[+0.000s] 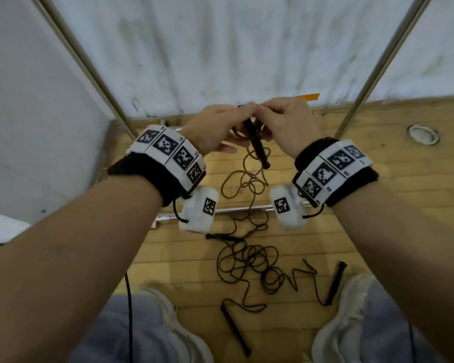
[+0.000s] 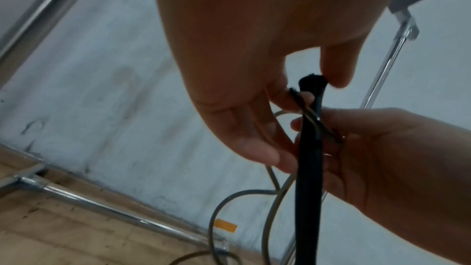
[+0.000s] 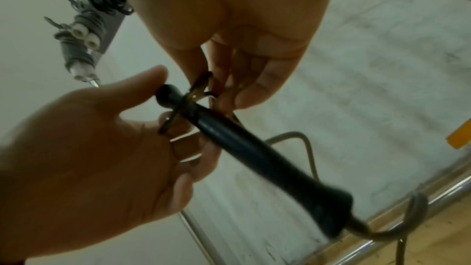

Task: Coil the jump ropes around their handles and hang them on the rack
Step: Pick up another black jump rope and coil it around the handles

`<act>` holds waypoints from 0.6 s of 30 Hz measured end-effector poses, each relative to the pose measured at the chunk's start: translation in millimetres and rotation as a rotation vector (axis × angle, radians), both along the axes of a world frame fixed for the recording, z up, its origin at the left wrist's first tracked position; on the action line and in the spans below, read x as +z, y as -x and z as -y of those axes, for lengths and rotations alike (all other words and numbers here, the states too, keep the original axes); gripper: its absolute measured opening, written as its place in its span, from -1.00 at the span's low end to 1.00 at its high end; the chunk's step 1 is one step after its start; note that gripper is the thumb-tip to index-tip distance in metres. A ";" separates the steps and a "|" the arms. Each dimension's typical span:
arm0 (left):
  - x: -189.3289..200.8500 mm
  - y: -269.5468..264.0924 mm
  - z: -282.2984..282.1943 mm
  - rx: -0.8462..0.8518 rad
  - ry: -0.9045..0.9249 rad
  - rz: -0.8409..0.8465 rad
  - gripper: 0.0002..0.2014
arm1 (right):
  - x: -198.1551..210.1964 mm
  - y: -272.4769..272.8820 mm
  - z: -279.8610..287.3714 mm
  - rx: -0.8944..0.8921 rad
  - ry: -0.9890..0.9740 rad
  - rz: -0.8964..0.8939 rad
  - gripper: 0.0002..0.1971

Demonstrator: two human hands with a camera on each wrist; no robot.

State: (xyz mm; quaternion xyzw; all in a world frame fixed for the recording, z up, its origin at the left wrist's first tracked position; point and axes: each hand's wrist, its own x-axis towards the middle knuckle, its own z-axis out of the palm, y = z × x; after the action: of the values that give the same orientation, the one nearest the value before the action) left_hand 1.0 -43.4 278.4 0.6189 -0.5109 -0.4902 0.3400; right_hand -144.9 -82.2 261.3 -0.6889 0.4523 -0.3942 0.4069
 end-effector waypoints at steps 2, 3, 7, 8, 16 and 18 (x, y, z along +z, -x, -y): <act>17.5 -0.8 -10.3 0.028 -0.001 0.013 -0.57 | 16.5 -2.9 -8.6 0.027 -0.028 -0.002 -0.75; 24.3 -1.6 -15.8 0.052 0.002 0.008 -0.59 | 23.8 -4.3 -12.5 0.041 -0.030 -0.018 -0.75; 48.0 -8.9 -34.1 0.135 0.039 0.050 -0.86 | 48.6 -10.2 -21.3 0.086 -0.015 -0.129 -0.78; 53.2 -11.4 -37.0 0.157 0.058 0.075 -0.96 | 52.5 -11.7 -22.6 0.093 -0.025 -0.144 -0.77; 65.7 -17.7 -49.5 0.284 0.134 0.005 -0.89 | 63.2 -25.0 -30.7 0.165 -0.098 -0.159 -0.75; 64.6 -14.4 -49.8 0.260 0.132 -0.019 -0.87 | 55.8 -22.6 -32.4 0.161 -0.143 -0.112 -0.77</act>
State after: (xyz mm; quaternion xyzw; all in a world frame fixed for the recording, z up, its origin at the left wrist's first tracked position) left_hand 15.4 6.5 343.0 0.6515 -0.4541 -0.4133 0.4455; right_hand -122.3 -49.8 317.1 -0.7132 0.4445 -0.2879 0.4592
